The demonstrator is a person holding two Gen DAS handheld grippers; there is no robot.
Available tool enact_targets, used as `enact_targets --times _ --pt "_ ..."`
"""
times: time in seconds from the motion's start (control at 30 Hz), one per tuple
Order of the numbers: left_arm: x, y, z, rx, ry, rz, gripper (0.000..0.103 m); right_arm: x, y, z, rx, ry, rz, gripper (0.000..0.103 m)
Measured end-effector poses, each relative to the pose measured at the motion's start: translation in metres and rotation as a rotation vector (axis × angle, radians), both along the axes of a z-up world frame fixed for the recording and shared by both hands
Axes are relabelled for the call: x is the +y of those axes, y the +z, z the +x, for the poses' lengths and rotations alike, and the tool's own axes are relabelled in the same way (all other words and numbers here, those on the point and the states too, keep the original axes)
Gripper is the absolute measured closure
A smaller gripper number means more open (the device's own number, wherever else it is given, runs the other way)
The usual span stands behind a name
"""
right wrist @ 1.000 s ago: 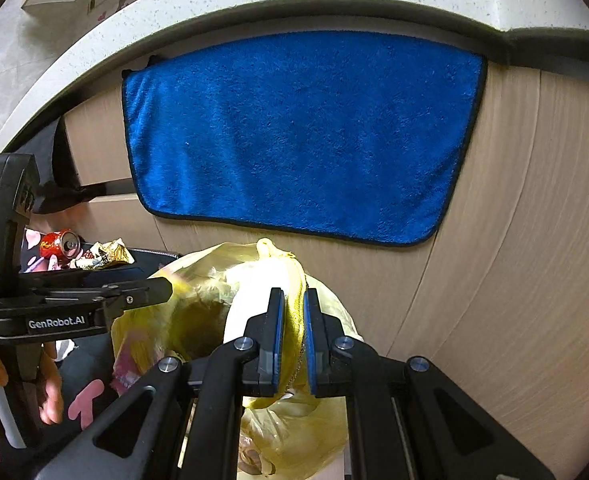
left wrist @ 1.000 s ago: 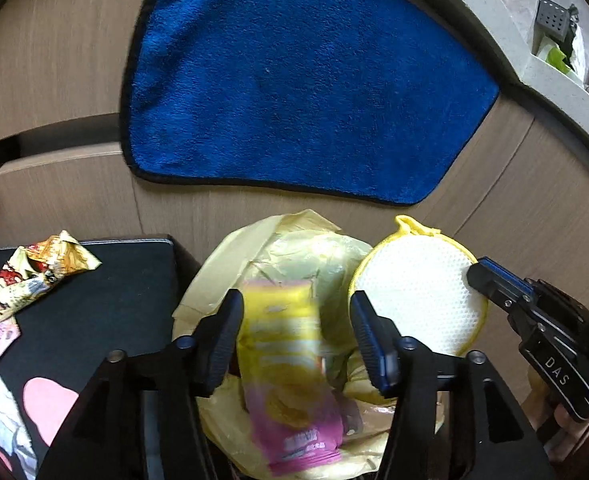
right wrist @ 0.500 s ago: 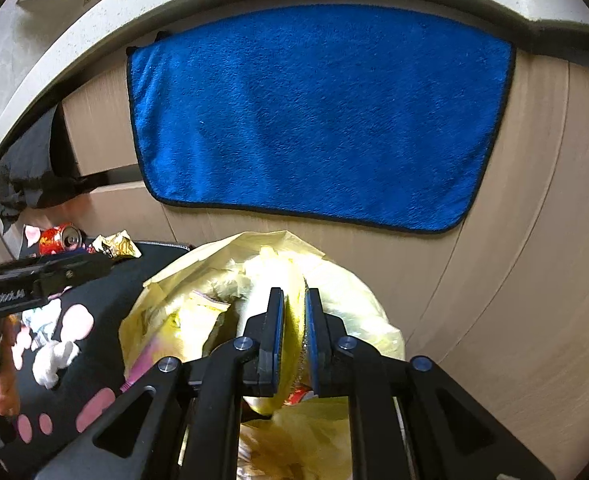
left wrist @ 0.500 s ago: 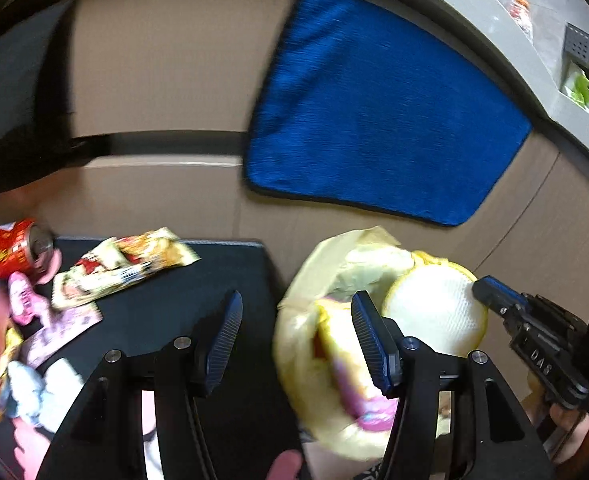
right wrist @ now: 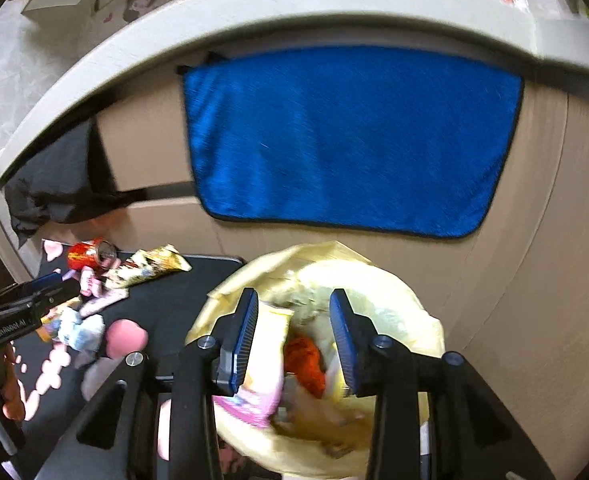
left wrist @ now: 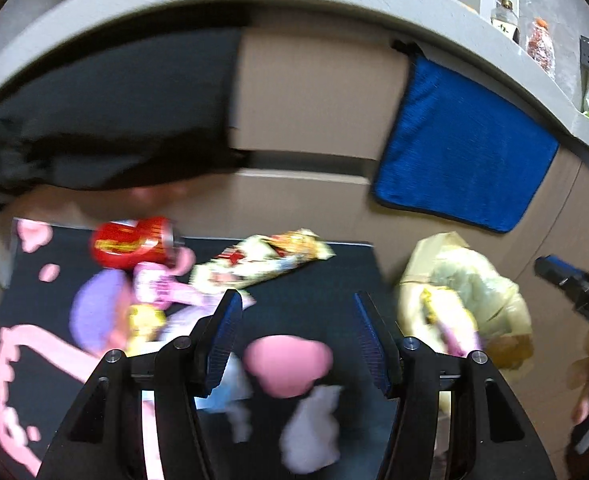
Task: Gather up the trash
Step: 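Move both tools back over the table toward the red can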
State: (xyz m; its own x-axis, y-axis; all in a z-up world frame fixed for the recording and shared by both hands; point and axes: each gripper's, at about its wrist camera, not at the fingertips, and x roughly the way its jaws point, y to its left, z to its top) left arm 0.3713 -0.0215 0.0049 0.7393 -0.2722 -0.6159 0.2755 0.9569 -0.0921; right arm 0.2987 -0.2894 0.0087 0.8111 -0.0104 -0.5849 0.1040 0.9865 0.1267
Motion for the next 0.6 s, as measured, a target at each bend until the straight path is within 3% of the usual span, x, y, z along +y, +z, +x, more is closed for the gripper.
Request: enact_targets --times 0.13,0.6 --pt "0.042 0.009 -0.017 -0.042 0.046 0.006 0.045 0.036 0.018 -0.006 -0.035 0.024 -0.002 0.066" --pt "0.172 0.002 -0.063 -0.022 0.193 -0.047 0.045 0.182 0.041 -0.014 -0.065 0.229 -0.013 0.065"
